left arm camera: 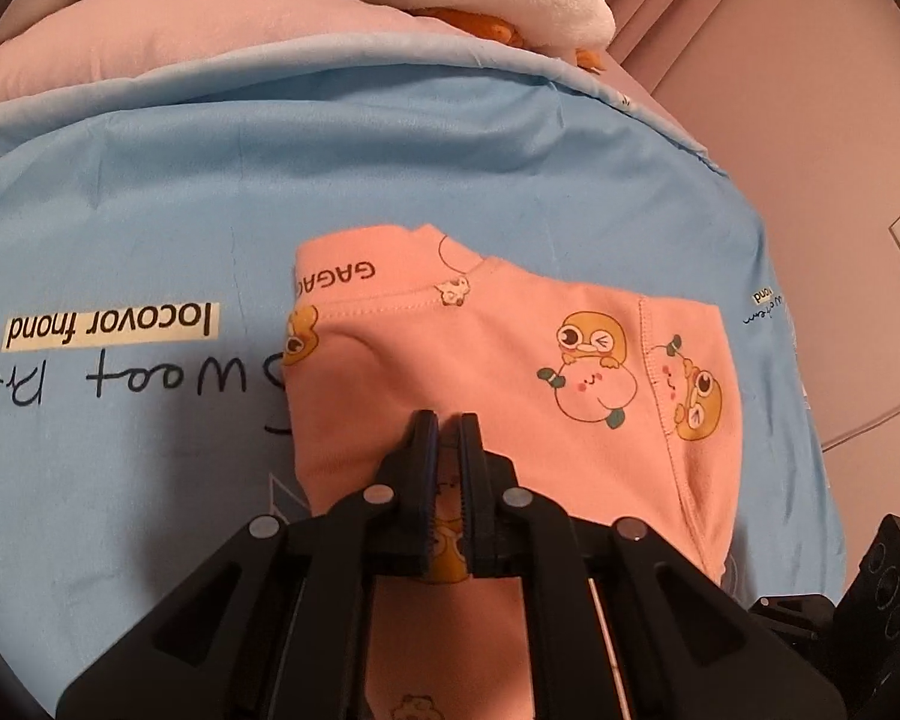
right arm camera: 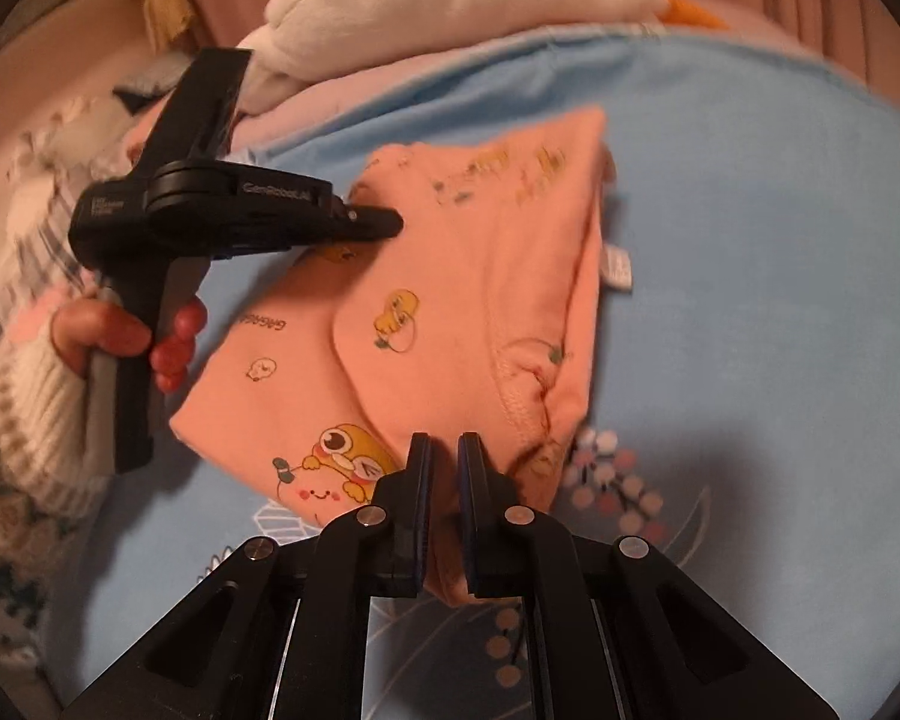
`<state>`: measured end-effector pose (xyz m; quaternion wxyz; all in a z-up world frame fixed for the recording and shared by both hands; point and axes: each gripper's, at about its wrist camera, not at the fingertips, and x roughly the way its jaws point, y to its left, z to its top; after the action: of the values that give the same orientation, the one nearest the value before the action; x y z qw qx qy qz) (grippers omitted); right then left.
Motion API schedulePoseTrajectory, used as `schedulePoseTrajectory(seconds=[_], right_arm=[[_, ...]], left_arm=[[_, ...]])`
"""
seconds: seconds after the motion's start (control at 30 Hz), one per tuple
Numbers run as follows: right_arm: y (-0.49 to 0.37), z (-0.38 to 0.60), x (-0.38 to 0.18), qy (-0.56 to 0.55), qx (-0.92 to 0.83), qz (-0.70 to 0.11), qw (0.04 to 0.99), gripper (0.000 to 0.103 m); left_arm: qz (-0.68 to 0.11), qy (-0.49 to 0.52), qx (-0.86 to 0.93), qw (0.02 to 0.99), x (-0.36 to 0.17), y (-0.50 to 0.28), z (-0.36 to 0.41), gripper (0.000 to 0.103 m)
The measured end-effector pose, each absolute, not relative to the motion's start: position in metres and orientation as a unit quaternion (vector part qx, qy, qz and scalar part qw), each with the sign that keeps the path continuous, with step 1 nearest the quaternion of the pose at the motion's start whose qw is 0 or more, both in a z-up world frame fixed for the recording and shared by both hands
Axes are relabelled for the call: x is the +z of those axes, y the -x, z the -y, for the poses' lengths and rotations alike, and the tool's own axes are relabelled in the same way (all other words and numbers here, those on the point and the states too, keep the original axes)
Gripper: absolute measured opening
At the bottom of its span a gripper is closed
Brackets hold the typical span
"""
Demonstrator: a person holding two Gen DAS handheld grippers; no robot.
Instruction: Fold small clothes
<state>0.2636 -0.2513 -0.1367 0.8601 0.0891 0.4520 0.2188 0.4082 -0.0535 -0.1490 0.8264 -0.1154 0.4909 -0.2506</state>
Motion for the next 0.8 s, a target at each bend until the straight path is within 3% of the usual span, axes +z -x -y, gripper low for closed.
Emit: schedulePoseTrajectory(seconds=[0.2, 0.33, 0.5, 0.67, 0.73, 0.8], right_arm=[[-0.254, 0.256, -0.121, -0.107, 0.225, -0.439, 0.863, 0.008], [-0.242, 0.26, -0.108, -0.115, 0.233, -0.406, 0.876, 0.015], [-0.242, 0.256, -0.131, -0.107, 0.203, -0.446, 0.865, 0.015], [-0.24, 0.26, -0.131, -0.12, 0.195, -0.457, 0.86, 0.015], [-0.233, 0.264, -0.127, -0.122, 0.196, -0.454, 0.86, 0.016], [-0.226, 0.27, -0.124, -0.132, 0.2, -0.447, 0.862, 0.024]], left_arm=[[-0.467, 0.104, -0.267, 0.837, -0.13, -0.368, 0.037, 0.009], [-0.458, 0.102, -0.295, 0.833, -0.127, -0.327, 0.025, 0.011], [-0.484, 0.088, -0.306, 0.815, -0.154, -0.295, 0.024, 0.011], [-0.478, 0.091, -0.304, 0.819, -0.146, -0.277, 0.011, 0.013], [-0.475, 0.087, -0.3, 0.823, -0.141, -0.273, 0.007, 0.03], [-0.473, 0.075, -0.288, 0.829, -0.136, -0.273, 0.01, 0.04]])
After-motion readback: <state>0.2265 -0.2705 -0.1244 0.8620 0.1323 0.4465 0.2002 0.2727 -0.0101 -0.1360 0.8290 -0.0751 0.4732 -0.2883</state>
